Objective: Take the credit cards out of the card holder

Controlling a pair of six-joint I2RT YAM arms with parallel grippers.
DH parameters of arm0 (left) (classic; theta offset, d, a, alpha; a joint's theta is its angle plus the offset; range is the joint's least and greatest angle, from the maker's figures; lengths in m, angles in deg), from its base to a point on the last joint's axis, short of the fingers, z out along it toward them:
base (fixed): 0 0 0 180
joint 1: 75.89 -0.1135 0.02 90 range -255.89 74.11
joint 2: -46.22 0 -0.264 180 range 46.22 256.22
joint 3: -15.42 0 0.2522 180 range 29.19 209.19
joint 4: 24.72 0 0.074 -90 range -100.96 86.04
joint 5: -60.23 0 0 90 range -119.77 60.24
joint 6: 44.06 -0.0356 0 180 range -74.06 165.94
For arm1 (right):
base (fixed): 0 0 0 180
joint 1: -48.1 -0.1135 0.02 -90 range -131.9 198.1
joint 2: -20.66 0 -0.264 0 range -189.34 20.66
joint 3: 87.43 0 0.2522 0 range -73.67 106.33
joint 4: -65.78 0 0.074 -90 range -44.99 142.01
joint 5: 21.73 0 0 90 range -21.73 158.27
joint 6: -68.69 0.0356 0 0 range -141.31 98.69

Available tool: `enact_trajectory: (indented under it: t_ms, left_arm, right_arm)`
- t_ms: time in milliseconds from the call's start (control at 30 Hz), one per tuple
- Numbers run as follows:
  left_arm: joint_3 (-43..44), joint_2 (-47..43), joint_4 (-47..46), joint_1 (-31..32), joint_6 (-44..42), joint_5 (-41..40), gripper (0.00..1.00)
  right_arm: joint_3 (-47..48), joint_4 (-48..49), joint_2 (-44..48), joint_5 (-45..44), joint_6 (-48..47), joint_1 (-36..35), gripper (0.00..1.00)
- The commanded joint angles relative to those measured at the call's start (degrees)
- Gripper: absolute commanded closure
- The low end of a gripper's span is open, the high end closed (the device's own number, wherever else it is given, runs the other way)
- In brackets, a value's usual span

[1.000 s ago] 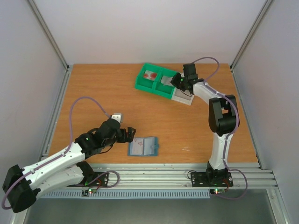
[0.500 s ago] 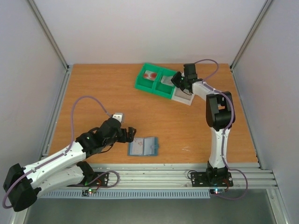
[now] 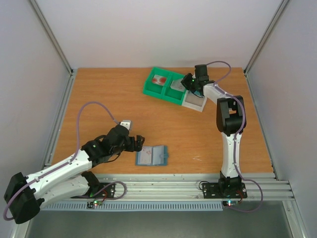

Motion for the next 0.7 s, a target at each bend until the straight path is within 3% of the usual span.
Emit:
enact_trajectory:
  t_ms: [0,433,667]
  left_arm:
    - [1.77,1.09,-3.65,-0.07,-1.01,0.63,0.01]
    - [1.69,1.26,-4.32,-0.12,-2.73,0.55,0.01]
    - [3.06,4.09,-1.1,-0.09,-0.16,0.62,0.01]
  right_arm:
    - [3.19,-3.86,-1.58,-1.37,-0.67,1.06,0.96]
    - [8.85,-12.53,-1.6,-3.07,-3.91,1.11,0.81]
    - [12.27,-18.01,0.32,-3.0,-4.74,1.11,0.78]
